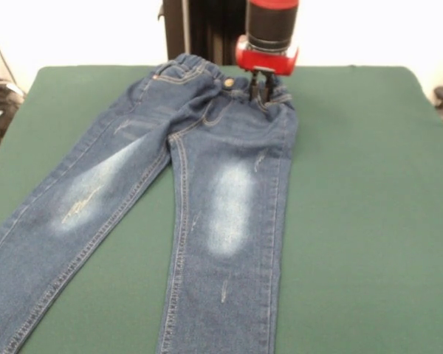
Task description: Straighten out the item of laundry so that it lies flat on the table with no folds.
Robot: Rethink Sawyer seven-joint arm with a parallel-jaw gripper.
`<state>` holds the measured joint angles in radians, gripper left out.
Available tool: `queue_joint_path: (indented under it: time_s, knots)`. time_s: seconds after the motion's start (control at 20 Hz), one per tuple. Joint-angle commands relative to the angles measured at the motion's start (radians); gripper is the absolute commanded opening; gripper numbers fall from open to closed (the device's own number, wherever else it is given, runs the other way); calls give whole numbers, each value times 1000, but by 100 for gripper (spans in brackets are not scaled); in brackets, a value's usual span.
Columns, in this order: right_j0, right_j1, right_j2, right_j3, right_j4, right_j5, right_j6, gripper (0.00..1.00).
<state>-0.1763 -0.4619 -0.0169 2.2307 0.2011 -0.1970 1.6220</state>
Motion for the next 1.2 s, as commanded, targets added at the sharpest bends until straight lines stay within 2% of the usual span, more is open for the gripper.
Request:
queue_joint_path:
  time_s: [0.05,0.4,0.7,1.0,1.2]
  knots:
    - [98,168,82,50,163,234,317,0]
    - [104,175,116,111,198,193,316,0]
    - [126,169,110,134,240,244,309,0]
    - [114,158,136,179,264,281,300,0]
    - [127,156,115,161,272,337,271,0]
